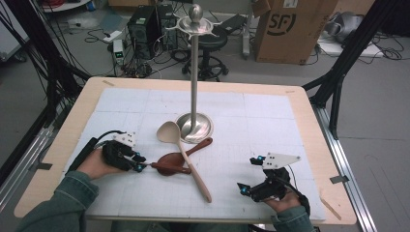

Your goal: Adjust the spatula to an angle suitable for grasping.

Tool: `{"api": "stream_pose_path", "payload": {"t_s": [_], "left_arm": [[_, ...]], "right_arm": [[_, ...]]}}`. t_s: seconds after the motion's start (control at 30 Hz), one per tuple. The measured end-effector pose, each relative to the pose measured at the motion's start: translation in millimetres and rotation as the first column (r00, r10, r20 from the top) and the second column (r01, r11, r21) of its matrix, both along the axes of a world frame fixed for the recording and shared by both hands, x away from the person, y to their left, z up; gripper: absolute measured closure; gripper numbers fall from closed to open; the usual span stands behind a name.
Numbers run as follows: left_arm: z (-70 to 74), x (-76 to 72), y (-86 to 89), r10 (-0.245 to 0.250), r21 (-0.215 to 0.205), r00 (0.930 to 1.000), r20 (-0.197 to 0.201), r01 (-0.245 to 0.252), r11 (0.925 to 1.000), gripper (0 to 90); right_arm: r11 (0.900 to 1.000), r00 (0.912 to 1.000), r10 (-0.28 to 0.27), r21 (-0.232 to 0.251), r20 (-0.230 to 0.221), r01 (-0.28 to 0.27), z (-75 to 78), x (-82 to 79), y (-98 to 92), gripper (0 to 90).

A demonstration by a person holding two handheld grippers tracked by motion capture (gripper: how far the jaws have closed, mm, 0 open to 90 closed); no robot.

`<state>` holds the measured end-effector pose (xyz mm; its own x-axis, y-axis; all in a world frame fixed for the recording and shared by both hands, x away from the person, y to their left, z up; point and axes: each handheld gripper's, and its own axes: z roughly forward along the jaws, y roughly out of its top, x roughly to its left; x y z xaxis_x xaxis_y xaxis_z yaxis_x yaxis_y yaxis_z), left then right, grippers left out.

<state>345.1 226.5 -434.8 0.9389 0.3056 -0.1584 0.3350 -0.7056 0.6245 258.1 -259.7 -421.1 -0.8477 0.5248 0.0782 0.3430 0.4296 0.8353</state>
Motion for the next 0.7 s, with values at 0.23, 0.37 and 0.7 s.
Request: {"api": "stream_pose_path", "payload": {"t_s": [0.23,0.37,0.7], "left_arm": [[1.9,-3.4,-0.6,-0.025,0.021,0.9997,0.007,0.025,0.9995,71.5],[3.8,-8.2,-0.1,-0.055,0.04,0.9985,-0.003,0.055,0.9977,75.8],[5.2,-13.1,1.3,-0.078,0.043,0.9969,-0.013,0.079,0.996,80.3]], "right_arm": [[1.0,1.0,-0.002,0.004,0.0,0.002,0.2,-0.1,-0.3,0.2],[1.0,1.0,-0.005,0.003,0.0,0.005,0.5,-0.6,-0.6,0.2],[1.0,1.0,-0.008,0.001,0.005,0.008,0.6,-1.3,-0.5,0.2]]}}
